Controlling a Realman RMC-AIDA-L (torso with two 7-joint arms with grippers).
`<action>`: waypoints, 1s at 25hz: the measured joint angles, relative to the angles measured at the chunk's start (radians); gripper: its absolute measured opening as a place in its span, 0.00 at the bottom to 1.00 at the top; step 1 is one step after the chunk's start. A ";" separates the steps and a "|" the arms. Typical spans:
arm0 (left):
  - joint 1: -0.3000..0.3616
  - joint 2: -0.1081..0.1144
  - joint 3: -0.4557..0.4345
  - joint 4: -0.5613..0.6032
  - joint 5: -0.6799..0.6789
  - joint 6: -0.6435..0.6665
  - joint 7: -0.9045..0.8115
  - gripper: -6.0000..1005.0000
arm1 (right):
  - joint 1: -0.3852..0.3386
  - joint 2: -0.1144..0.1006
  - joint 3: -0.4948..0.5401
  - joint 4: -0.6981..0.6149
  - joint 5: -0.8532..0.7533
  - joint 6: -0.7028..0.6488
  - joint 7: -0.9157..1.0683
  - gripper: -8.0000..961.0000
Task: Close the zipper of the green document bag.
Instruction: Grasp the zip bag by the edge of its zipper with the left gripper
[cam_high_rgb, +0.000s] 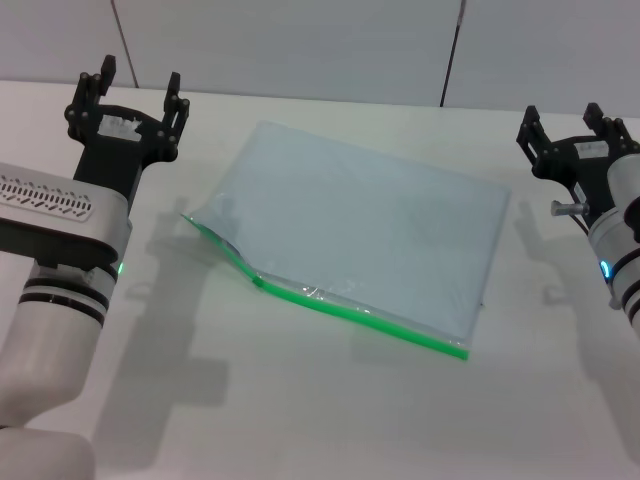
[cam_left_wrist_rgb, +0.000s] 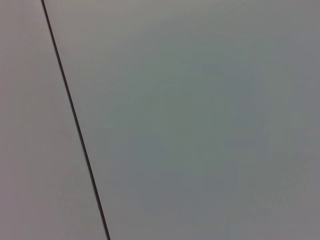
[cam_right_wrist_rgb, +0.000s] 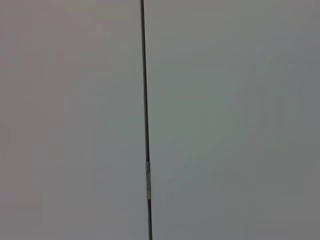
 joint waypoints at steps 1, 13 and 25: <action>0.000 0.000 0.000 0.000 0.000 0.000 0.000 0.69 | 0.000 0.000 0.000 0.000 0.000 0.000 0.000 0.79; 0.003 0.001 0.000 0.000 0.000 0.001 0.005 0.69 | 0.001 0.000 0.000 0.002 0.000 0.000 -0.001 0.79; 0.035 -0.001 0.000 0.046 -0.041 -0.009 0.239 0.69 | -0.003 0.000 0.000 0.011 0.000 -0.001 -0.002 0.79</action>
